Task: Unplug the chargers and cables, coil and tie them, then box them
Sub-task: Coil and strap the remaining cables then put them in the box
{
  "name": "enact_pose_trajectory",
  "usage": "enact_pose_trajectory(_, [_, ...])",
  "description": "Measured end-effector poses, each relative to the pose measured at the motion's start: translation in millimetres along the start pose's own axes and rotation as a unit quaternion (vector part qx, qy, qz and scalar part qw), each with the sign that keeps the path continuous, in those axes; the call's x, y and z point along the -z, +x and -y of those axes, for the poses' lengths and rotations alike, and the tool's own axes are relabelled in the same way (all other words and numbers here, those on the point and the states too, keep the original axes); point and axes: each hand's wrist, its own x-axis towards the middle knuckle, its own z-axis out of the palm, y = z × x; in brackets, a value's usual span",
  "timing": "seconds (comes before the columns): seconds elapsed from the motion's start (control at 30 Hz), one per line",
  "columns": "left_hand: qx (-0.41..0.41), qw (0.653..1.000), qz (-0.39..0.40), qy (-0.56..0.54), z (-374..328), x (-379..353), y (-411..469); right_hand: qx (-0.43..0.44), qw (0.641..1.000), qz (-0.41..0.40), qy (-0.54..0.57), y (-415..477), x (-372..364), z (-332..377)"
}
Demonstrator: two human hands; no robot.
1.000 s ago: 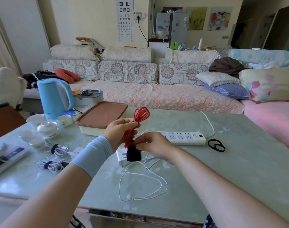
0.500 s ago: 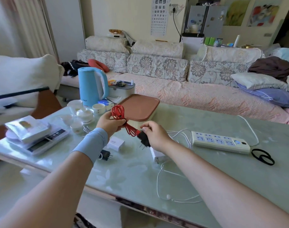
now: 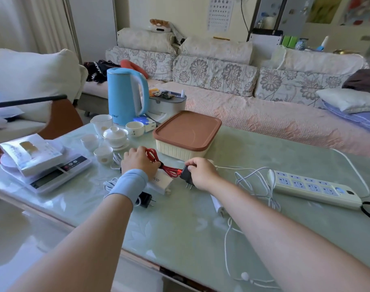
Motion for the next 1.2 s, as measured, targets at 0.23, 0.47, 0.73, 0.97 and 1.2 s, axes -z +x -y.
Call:
enact_pose_trajectory(0.23, [-0.18, 0.98, 0.035, 0.071, -11.5, -4.5, -4.2, 0.053, 0.997, 0.016, -0.052, 1.0, -9.4, -7.8])
enact_pose_trajectory(0.47, [-0.142, 0.966, 0.1, 0.191, -34.3, -2.1, -19.7, 0.107, 0.991, 0.044, -0.075, -18.8, 22.6, -13.4])
enact_pose_trajectory(0.73, [-0.214, 0.958, 0.187, -0.039, -105.7, 3.9, -67.5, 0.116, 0.991, -0.019, -0.061, -57.9, 113.4, -32.5])
enact_pose_trajectory(0.97, [-0.279, 0.875, 0.355, 0.175, -147.3, -8.1, -114.6, 0.048, 0.962, 0.121, -0.241, -109.7, 152.1, -73.1])
enact_pose_trajectory(1.2, [-0.25, 0.893, 0.298, 0.228, -163.2, -14.4, -127.3, 0.037, 0.957, 0.084, -0.274, -123.1, 168.1, -101.3])
